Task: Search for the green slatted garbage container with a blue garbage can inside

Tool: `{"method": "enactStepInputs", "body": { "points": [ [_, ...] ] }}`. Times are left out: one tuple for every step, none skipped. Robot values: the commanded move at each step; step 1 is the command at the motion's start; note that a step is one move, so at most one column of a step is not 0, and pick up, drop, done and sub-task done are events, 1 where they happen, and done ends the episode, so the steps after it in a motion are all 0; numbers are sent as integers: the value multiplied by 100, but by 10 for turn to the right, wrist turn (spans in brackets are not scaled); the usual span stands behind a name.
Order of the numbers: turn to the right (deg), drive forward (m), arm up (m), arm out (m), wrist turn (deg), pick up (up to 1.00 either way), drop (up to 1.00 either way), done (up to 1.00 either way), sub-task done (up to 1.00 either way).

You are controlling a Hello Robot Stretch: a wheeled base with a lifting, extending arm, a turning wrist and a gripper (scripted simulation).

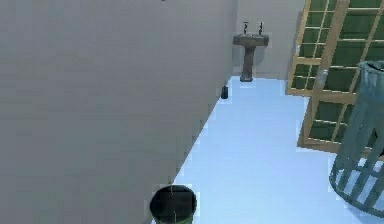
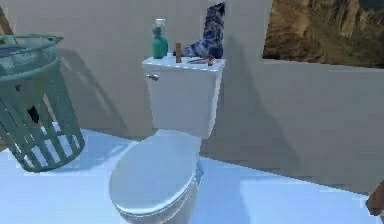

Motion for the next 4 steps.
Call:
{"method": "enactStepInputs", "body": {
  "points": [
    [210, 0, 0, 0, 0, 0, 0, 0, 0],
    [0, 100, 0, 0, 0, 0, 0, 0, 0],
    [90, 0, 0, 0, 0, 0, 0, 0, 0],
    [0, 15, 0, 0, 0, 0, 0, 0, 0]
  ]
}}
